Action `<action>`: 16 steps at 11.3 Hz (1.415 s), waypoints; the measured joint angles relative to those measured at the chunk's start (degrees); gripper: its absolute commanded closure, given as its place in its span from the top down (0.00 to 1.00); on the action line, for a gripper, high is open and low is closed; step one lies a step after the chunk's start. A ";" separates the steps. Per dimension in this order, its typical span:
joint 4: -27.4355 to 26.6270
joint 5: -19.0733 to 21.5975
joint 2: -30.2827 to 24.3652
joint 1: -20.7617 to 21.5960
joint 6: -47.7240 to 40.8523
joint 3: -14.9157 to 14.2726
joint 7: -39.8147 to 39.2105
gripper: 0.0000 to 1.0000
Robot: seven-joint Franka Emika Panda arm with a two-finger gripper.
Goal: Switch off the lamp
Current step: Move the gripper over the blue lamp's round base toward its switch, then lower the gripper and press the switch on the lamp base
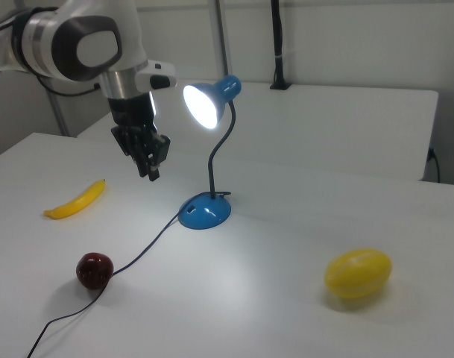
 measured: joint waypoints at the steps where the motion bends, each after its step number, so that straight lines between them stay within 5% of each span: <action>1: -0.56 0.06 0.68 0.08 0.66 0.06 -0.13 0.00; 5: -1.63 2.06 6.45 0.53 12.70 0.45 0.07 0.00; 10: -1.66 2.85 17.00 0.86 30.93 2.72 9.59 0.00; 16: 0.93 -2.21 25.83 2.98 37.77 3.27 17.35 0.00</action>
